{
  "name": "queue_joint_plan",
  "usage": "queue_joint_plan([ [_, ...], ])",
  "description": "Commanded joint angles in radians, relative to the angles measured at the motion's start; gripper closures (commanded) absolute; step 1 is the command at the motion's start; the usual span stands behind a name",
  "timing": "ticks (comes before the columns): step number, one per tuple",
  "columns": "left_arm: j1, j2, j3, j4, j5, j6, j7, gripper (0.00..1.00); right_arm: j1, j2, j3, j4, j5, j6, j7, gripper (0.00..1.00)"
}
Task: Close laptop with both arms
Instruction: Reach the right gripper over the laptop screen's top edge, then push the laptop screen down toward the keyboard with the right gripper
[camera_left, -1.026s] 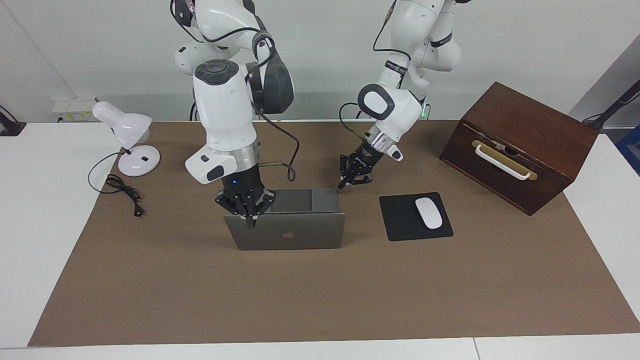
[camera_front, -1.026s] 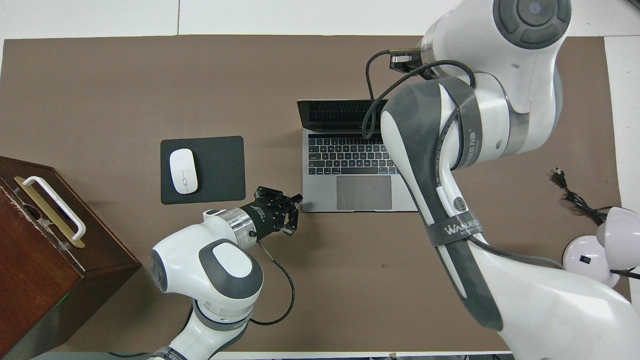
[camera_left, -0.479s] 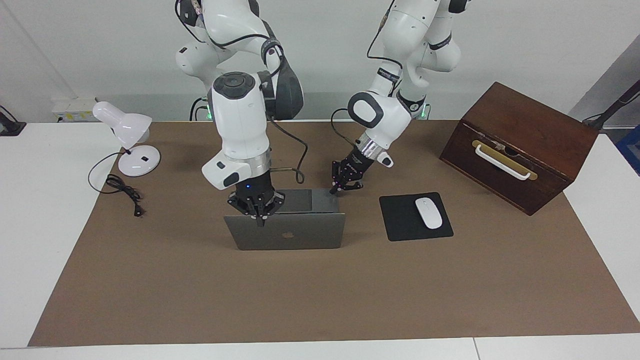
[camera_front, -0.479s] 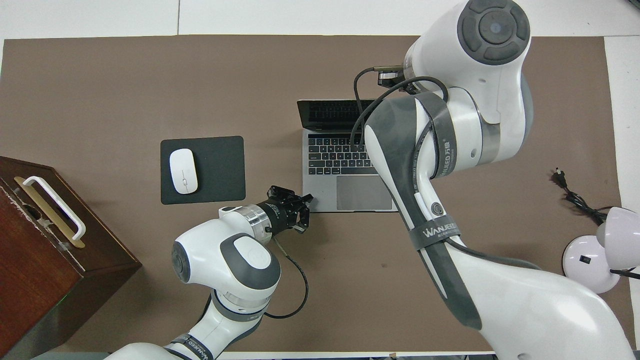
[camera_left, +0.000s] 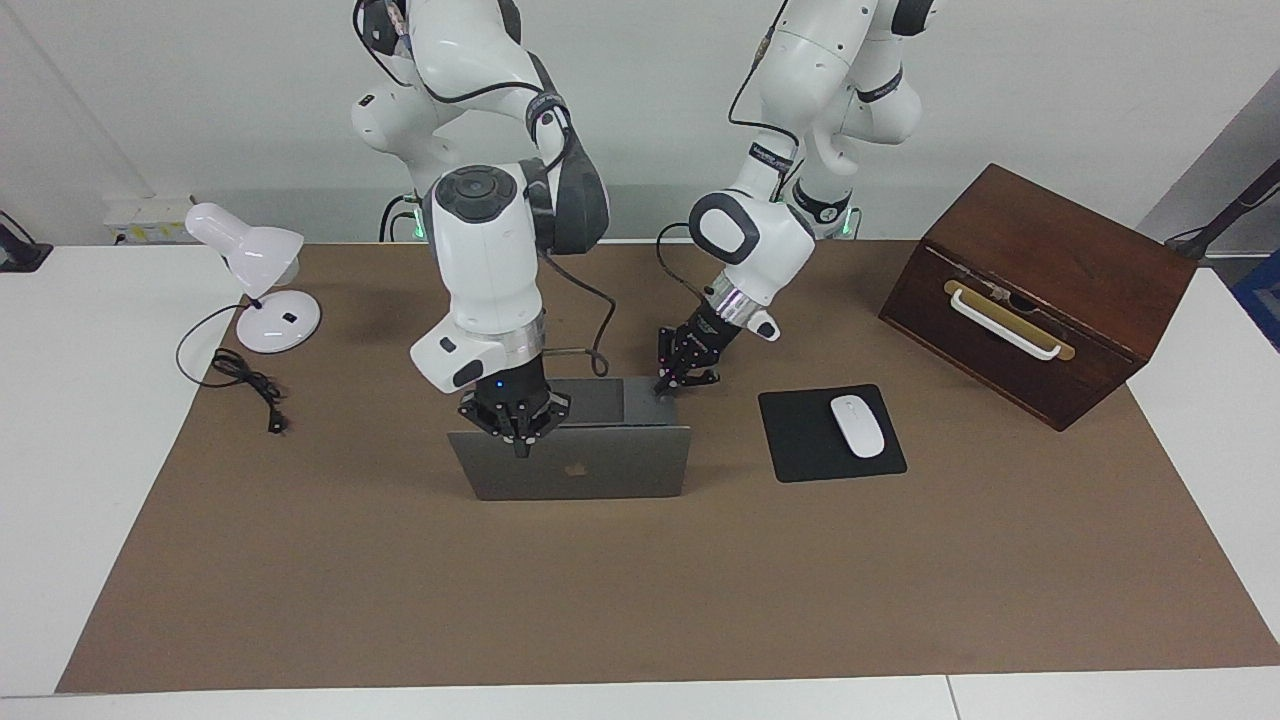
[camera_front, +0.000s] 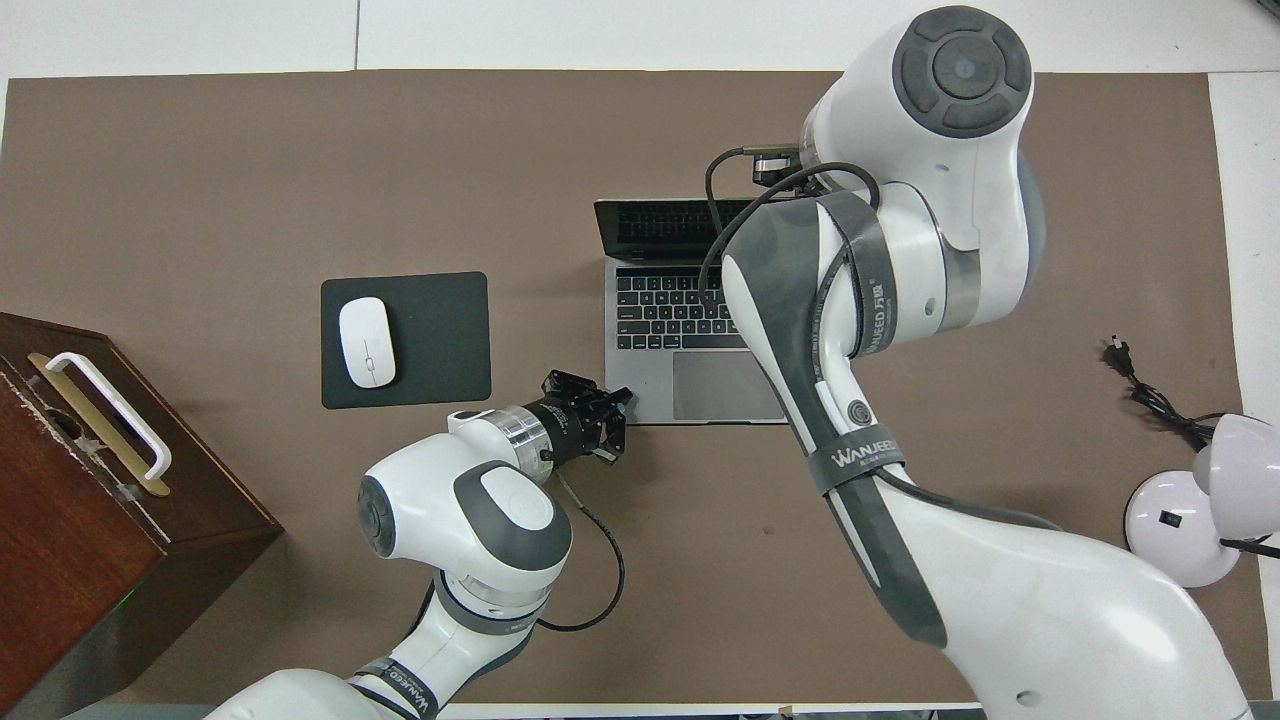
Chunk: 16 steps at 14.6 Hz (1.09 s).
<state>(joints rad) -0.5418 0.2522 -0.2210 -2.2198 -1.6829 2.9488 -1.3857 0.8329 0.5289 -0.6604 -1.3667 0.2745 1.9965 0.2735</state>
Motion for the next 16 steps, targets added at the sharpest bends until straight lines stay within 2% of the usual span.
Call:
queue_joint_plan([
  [1,-0.017,0.019,0.011,0.02,-0.018,0.023,-0.003,1.0,0.008,-0.006,-0.002,-0.015,0.026,0.01,0.003,1.0],
  [9,-0.018,0.032,0.009,0.019,-0.017,0.023,-0.001,1.0,0.008,-0.007,0.002,-0.019,0.032,-0.002,0.0,1.0],
  [16,-0.018,0.039,0.009,0.019,-0.017,0.023,0.005,1.0,0.011,-0.032,0.005,-0.057,0.083,-0.125,-0.004,1.0],
])
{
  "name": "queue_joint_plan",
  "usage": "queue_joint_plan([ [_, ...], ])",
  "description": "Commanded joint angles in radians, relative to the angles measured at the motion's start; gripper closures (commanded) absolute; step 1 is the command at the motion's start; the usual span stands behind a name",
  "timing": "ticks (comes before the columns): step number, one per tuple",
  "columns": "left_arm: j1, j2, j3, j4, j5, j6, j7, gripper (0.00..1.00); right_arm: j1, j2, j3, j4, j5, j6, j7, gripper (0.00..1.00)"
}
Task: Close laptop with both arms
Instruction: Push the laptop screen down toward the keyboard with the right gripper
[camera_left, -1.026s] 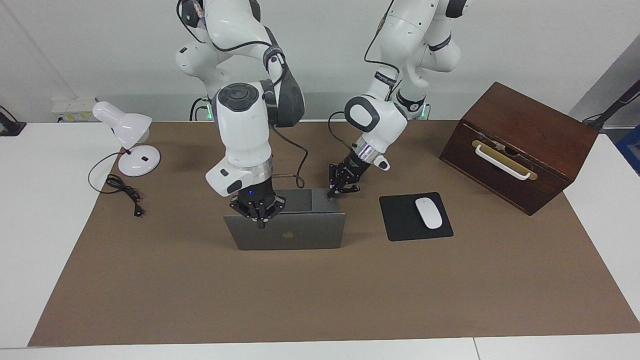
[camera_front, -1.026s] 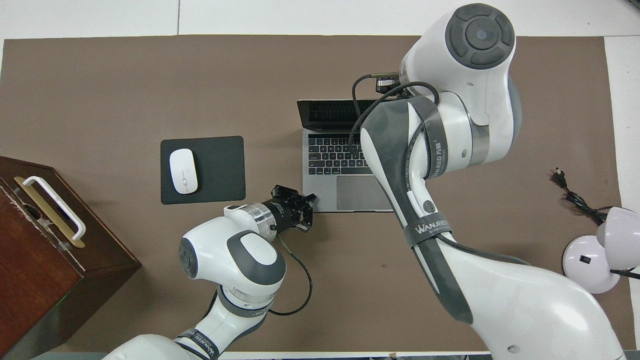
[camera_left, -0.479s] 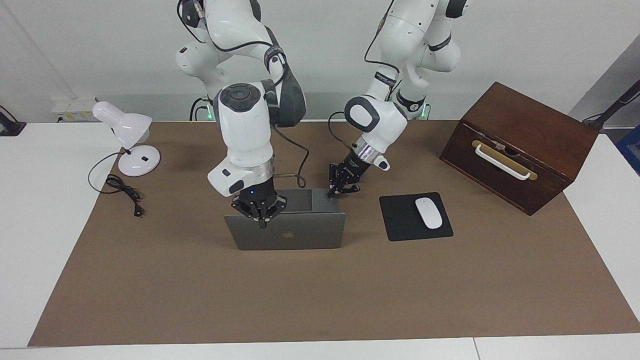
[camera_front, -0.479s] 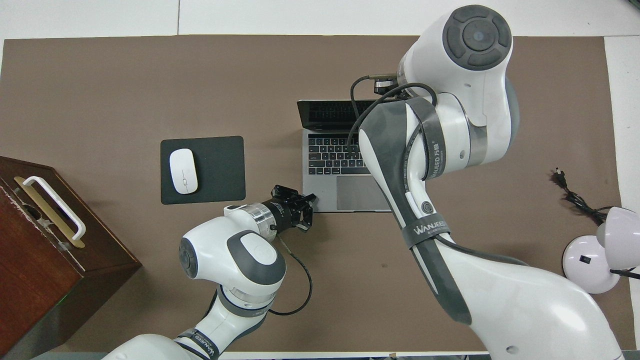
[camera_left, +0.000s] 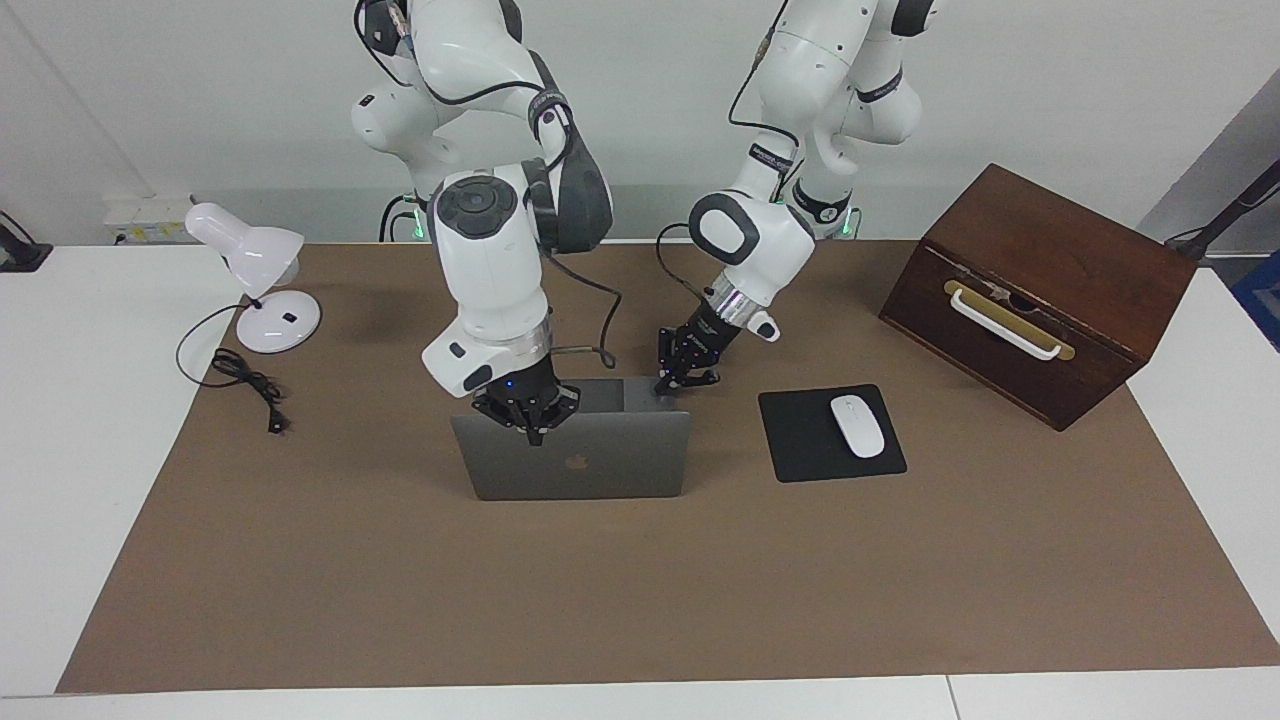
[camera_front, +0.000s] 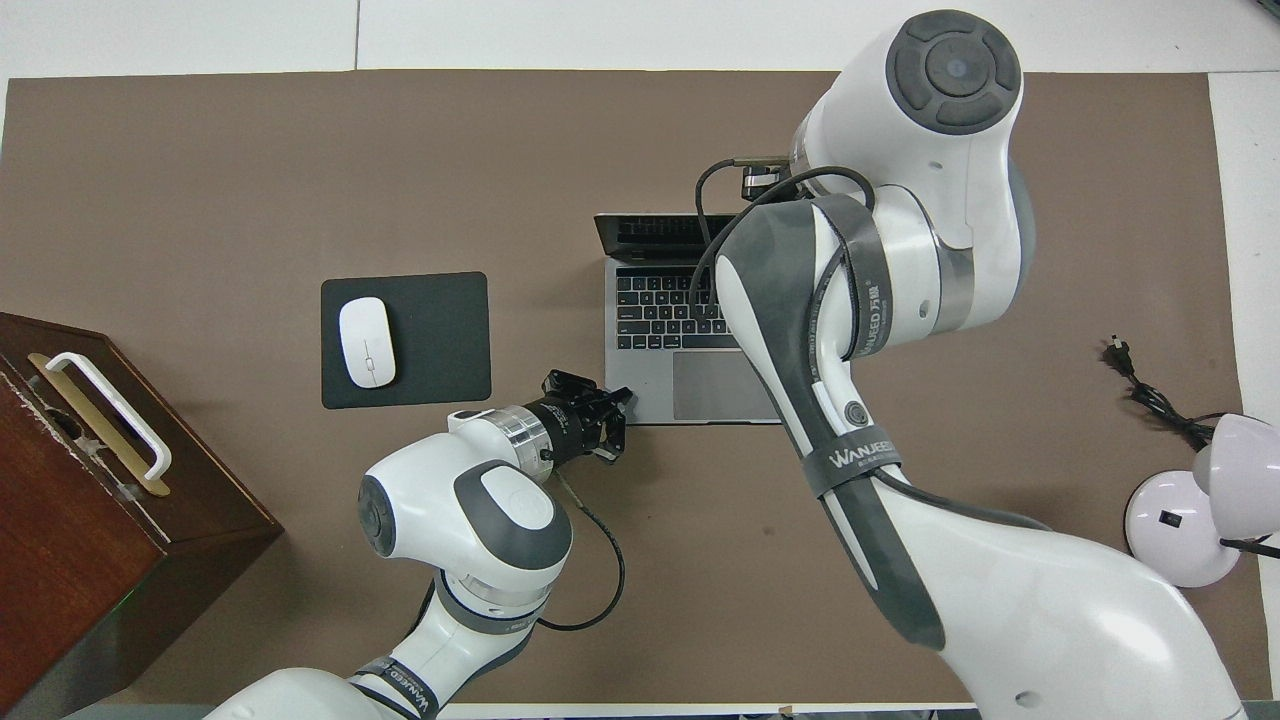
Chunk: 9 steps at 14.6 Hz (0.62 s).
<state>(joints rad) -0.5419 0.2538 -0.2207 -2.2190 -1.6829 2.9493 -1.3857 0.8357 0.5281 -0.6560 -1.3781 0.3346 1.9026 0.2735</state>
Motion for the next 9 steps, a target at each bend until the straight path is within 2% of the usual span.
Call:
queue_joint_plan([
  [1,-0.018,0.038,0.011,0.018,-0.015,0.022,0.005,1.0,0.011,-0.036,0.006,-0.064,0.035,-0.033,-0.004,1.0],
  [9,-0.018,0.038,0.011,0.018,-0.014,0.022,0.005,1.0,0.017,-0.079,0.033,-0.19,0.106,-0.034,-0.004,1.0],
])
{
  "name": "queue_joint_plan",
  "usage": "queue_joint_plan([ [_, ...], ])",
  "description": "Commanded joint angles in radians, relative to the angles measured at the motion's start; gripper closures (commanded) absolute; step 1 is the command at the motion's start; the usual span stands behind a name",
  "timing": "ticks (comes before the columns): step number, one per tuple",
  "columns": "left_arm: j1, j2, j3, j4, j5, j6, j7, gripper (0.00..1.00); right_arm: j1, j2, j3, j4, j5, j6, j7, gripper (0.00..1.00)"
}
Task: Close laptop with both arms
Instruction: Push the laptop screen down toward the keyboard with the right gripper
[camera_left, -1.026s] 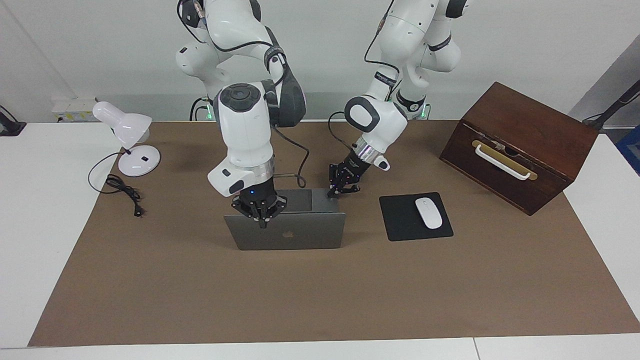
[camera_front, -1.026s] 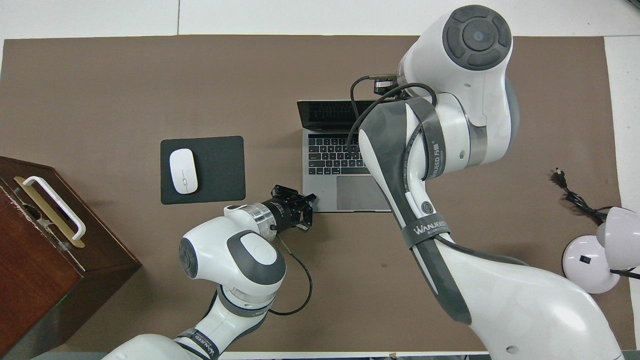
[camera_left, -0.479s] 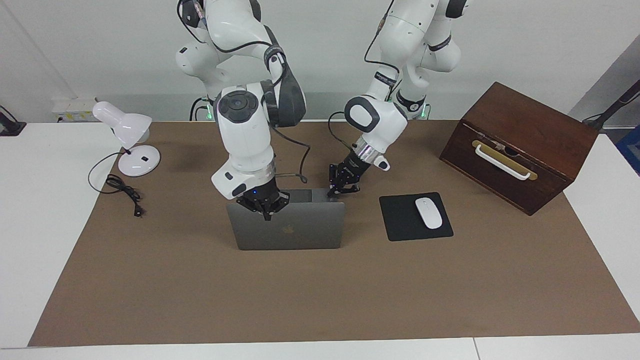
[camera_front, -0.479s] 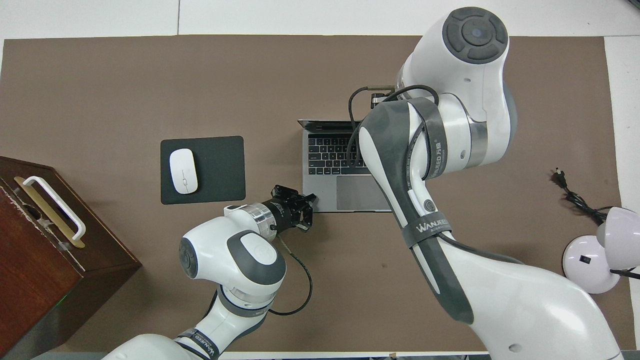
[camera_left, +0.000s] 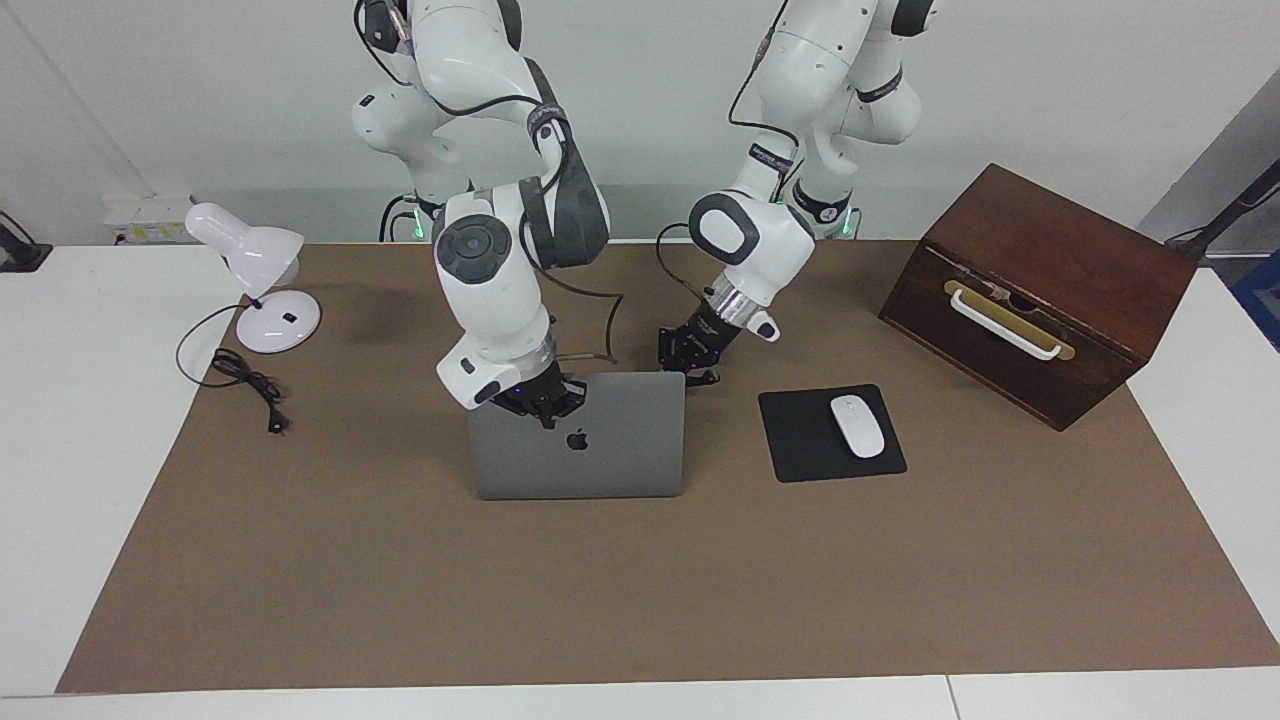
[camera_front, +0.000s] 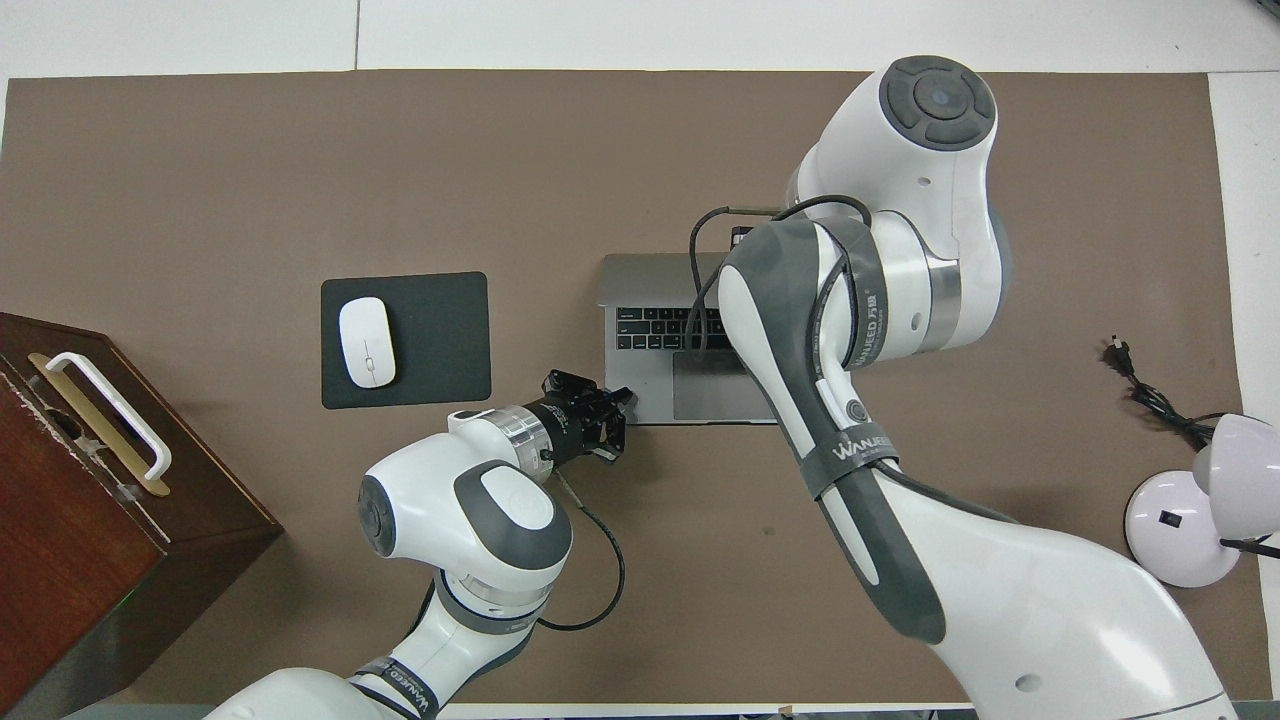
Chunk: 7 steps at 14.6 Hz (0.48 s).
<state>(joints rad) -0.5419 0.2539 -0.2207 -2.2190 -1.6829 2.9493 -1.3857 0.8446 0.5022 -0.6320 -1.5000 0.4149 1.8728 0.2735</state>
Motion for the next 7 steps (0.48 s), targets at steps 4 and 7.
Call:
queue_joint_plan([
  [4,-0.018,0.038,0.011,0.018,-0.014,0.022,0.007,1.0,0.01,-0.07,0.023,-0.115,0.03,-0.004,-0.005,1.0],
  [7,-0.018,0.038,0.011,0.016,-0.014,0.022,0.007,1.0,0.01,-0.08,0.025,-0.138,0.03,-0.004,-0.004,1.0],
])
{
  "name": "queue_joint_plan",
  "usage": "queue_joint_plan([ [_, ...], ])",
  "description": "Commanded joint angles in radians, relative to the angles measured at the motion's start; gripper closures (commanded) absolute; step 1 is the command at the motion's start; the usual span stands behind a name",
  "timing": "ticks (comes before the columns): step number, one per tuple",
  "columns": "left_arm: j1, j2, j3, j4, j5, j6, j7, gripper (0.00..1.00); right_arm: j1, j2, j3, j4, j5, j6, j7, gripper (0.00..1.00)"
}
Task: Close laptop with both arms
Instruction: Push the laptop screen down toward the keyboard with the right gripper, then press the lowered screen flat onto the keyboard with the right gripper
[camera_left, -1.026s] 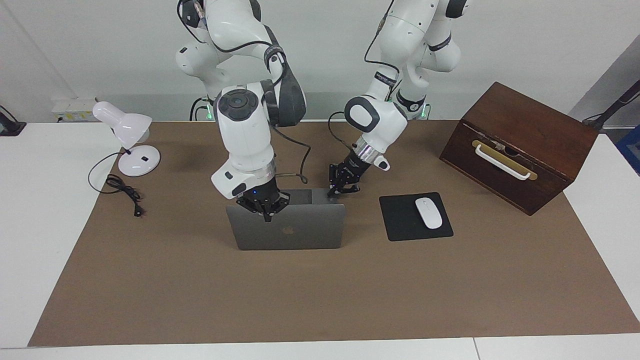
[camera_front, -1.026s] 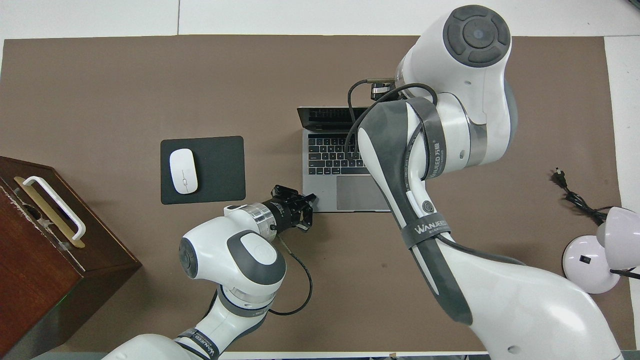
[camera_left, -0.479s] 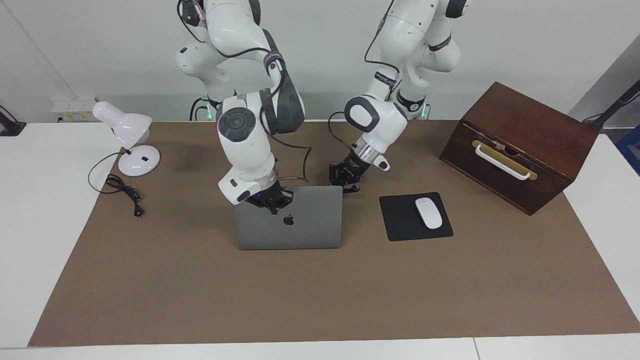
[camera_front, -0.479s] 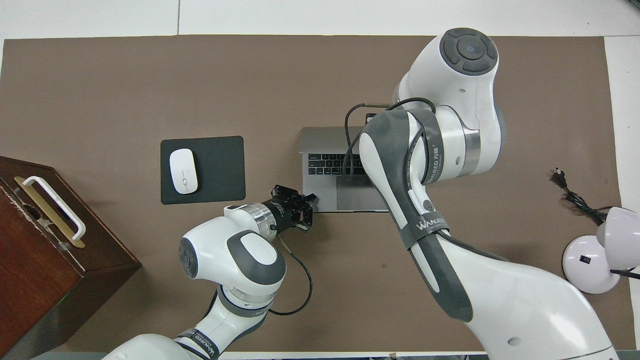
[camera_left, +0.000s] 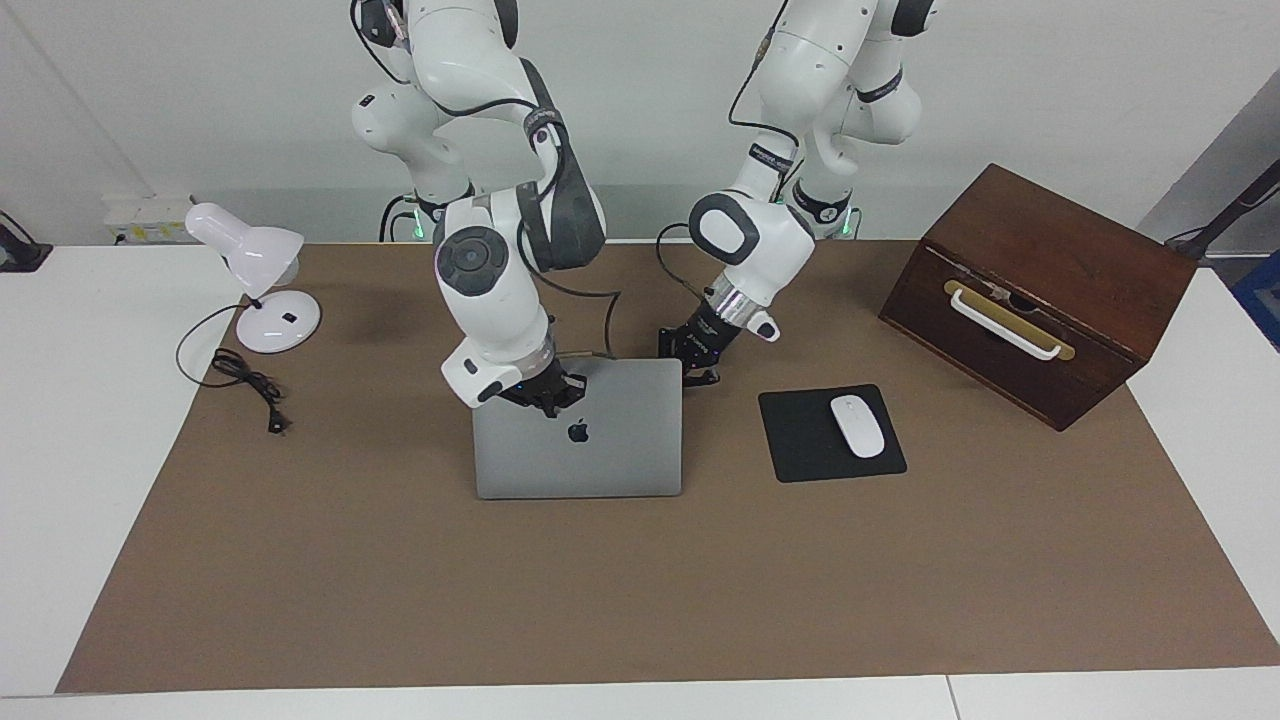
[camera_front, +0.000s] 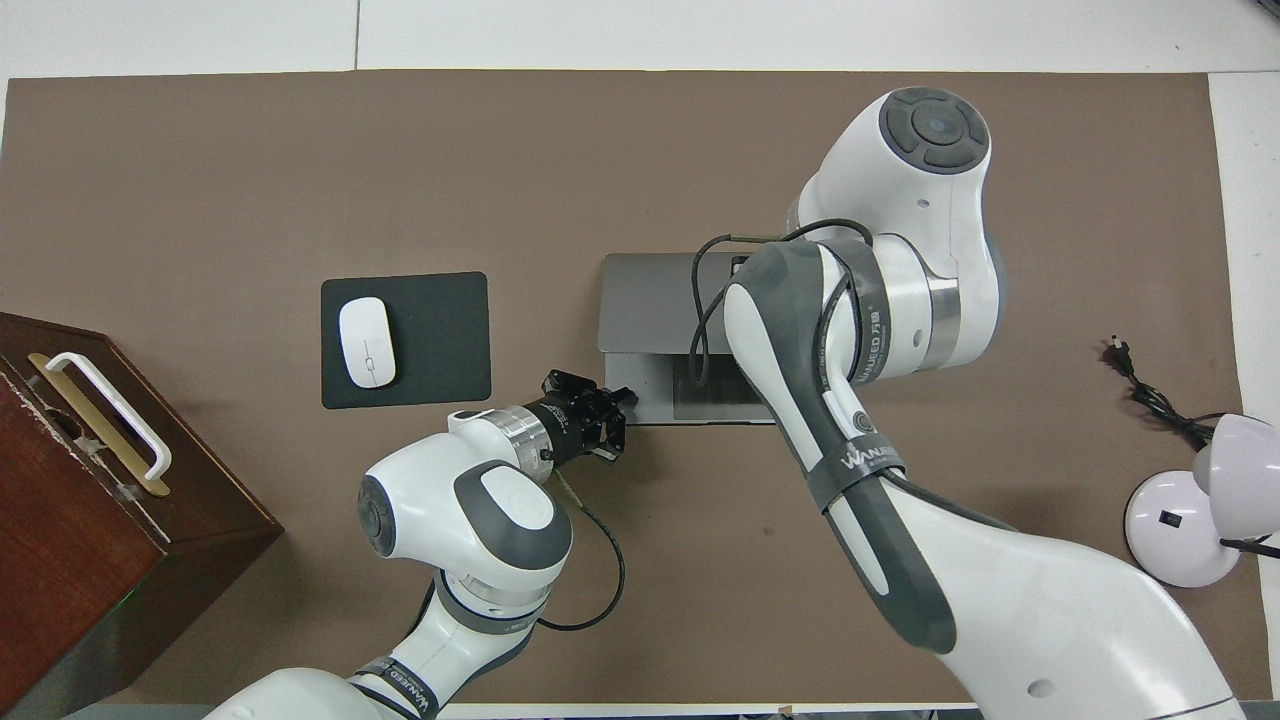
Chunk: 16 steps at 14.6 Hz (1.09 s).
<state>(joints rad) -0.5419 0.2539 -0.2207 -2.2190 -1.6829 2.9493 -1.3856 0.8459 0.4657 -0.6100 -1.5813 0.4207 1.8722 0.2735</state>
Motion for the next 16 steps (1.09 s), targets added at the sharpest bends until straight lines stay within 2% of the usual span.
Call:
queue_joint_plan([
  [1,-0.018,0.038,0.011,0.016,-0.014,0.022,0.007,1.0,0.009,-0.045,0.003,-0.062,0.024,-0.002,-0.003,1.0],
  [16,-0.018,0.038,0.011,0.016,-0.015,0.022,0.014,1.0,0.015,-0.07,0.004,-0.128,0.024,-0.004,-0.003,1.0],
])
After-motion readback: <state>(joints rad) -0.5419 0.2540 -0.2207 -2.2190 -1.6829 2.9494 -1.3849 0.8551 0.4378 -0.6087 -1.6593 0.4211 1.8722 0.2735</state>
